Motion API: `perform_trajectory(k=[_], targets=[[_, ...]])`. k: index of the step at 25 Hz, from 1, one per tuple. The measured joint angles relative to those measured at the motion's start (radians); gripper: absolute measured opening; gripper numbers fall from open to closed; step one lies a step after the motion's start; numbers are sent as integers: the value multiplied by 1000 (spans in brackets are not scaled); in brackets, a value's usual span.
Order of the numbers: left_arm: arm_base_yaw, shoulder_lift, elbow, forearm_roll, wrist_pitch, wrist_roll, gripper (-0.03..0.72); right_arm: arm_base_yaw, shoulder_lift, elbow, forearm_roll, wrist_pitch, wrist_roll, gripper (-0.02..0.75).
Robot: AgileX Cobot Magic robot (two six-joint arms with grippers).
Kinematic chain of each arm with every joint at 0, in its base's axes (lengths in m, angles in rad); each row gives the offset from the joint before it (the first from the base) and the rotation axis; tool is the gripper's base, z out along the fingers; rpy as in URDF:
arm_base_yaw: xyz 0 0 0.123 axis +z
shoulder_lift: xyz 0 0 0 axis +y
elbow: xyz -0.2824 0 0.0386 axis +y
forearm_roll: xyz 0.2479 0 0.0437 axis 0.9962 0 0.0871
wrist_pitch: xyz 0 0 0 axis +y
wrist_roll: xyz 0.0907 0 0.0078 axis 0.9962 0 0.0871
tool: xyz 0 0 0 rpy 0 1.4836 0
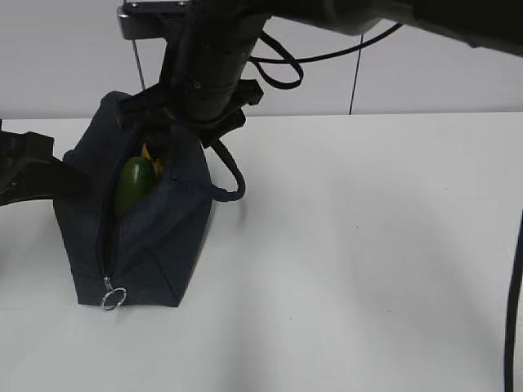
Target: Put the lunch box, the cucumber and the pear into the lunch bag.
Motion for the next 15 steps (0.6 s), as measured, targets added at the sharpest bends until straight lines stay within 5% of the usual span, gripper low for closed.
perform_trajectory(k=[4, 7, 9, 11, 15], targets=[[0, 0, 0, 0, 0, 0, 1, 0, 32, 0, 13, 10, 8, 523], [0, 0, 0, 0, 0, 0, 1, 0, 57, 0, 15, 26, 11, 385], [0, 0, 0, 0, 0, 0, 1, 0, 59, 0, 8, 36, 13, 174], [0, 0, 0, -1, 0, 0, 1, 0, 61, 0, 1, 43, 15, 45], [0, 0, 0, -11, 16, 0, 1, 0, 61, 0, -12, 53, 15, 4]])
